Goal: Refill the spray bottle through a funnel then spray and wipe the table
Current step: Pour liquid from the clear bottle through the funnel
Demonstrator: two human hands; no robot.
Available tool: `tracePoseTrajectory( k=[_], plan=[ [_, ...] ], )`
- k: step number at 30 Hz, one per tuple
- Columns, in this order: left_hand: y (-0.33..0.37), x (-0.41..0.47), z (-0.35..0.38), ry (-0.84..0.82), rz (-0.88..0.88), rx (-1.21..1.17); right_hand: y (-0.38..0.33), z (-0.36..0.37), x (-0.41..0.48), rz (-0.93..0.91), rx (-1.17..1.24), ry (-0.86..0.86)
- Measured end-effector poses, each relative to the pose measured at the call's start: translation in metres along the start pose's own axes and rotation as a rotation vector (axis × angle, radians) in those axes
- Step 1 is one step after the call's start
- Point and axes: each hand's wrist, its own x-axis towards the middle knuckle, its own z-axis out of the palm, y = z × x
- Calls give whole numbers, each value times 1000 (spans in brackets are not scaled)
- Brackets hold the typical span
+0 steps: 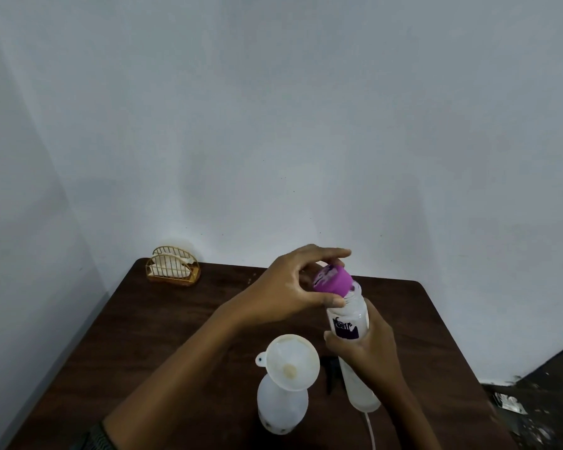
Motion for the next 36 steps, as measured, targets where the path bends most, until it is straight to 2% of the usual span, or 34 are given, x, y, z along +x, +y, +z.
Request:
tracePoseTrajectory(
  k=[5, 12, 14, 16, 18, 23, 27, 30, 34, 36],
  plan=[
    [-19, -7, 3, 80, -89, -197, 2, -4, 1, -1, -9, -4],
    [-49, -28, -14, 354, -114, -385, 9, -9, 2, 29, -23, -24],
    [-68, -43, -24, 482, -187, -344, 13, -13, 0, 37, -48, -51],
    [-94, -62, -31, 610, -306, -174, 17, -16, -2, 45, -99, -107],
    [-125, -84, -31, 653, -456, -74, 21, -17, -4, 63, -142, -156],
    [-201, -132, -2, 510, -656, 137, 30, -14, -7, 101, -194, -224],
    [-236, -150, 18, 284, -727, 368, 35, -12, -6, 109, -219, -249],
    [-239, -159, 24, 230, -746, 522, 37, -13, -7, 112, -236, -260],
    [-215, -154, 20, 128, -783, 411, 38, -17, -8, 141, -255, -297],
    [-188, -143, 17, 57, -719, 269, 39, -18, -8, 144, -296, -319]
  ],
)
